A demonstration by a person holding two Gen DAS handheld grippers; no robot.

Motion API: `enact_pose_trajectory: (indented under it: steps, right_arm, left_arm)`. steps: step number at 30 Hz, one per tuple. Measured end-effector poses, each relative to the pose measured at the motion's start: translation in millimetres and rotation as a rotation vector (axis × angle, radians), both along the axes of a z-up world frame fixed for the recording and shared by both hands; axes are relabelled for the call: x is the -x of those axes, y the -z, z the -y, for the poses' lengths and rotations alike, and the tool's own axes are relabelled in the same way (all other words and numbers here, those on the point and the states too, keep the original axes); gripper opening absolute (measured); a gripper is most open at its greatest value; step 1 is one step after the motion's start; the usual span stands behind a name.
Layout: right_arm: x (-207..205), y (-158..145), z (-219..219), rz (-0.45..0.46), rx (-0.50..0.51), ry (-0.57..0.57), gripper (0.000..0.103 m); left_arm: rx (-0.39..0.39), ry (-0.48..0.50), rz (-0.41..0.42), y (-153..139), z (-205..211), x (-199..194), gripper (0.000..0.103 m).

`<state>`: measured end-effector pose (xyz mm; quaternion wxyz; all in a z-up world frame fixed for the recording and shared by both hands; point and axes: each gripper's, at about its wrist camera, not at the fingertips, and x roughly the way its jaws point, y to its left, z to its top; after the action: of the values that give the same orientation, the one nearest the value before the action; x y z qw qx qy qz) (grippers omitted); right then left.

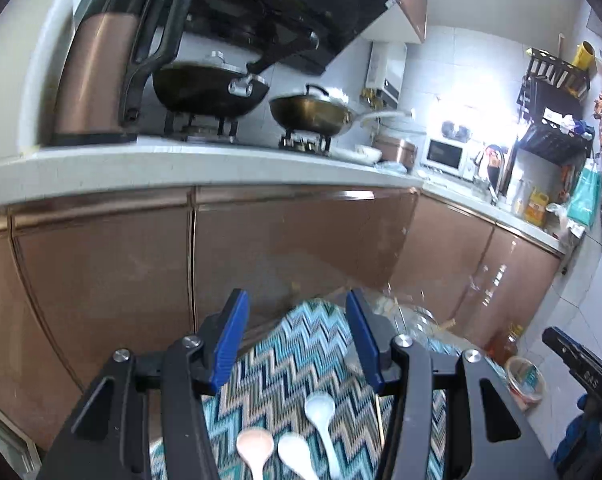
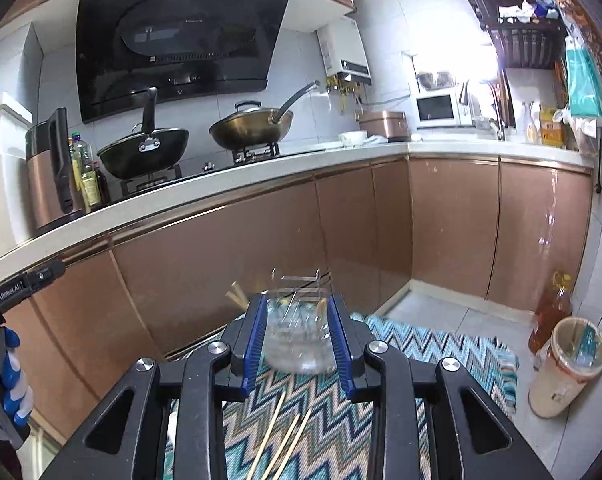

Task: Organize utensils
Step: 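Move both open tools back down toward the spoons and chopsticks, then grasp a white spoon by its handle with the left tool while the right tool grasps a chopstick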

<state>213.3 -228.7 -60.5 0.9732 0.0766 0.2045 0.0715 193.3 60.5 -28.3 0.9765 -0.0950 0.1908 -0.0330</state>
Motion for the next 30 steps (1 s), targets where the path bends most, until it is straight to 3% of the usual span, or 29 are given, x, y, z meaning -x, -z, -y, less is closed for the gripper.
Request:
enact_pose_trajectory:
  steps: [6,10,15,22,30]
  right_arm:
    - [17.7,-0.3,-5.3,-0.052,0.002,-0.008,0.029]
    - [18.4,4.3,-11.0,-0.107,-0.005,-0.033,0.029]
    - [6.2,24.8,-18.3,-0.212,-0.024,-0.075,0.029]
    - [-13.3,66.7,-24.2,-0.357,-0.034,-0.126,0.029]
    - [-38.3,111.0,-28.9,-0.484,-0.043,-0.164,0.029]
  left_arm:
    - [-0.007,0.034,-0.084,16.3,-15.4,17.5,0.049]
    - [0.104,0.169,-0.229,43.6,-21.3,15.3,0.048]
    - [0.257,0.287,-0.458,103.7,-17.6,-1.9,0.048]
    - [0.343,0.267,-0.662,180.3,-8.8,-34.7,0.047]
    - [0.416,0.195,-0.782,233.7,-9.7,-64.6,0.04]
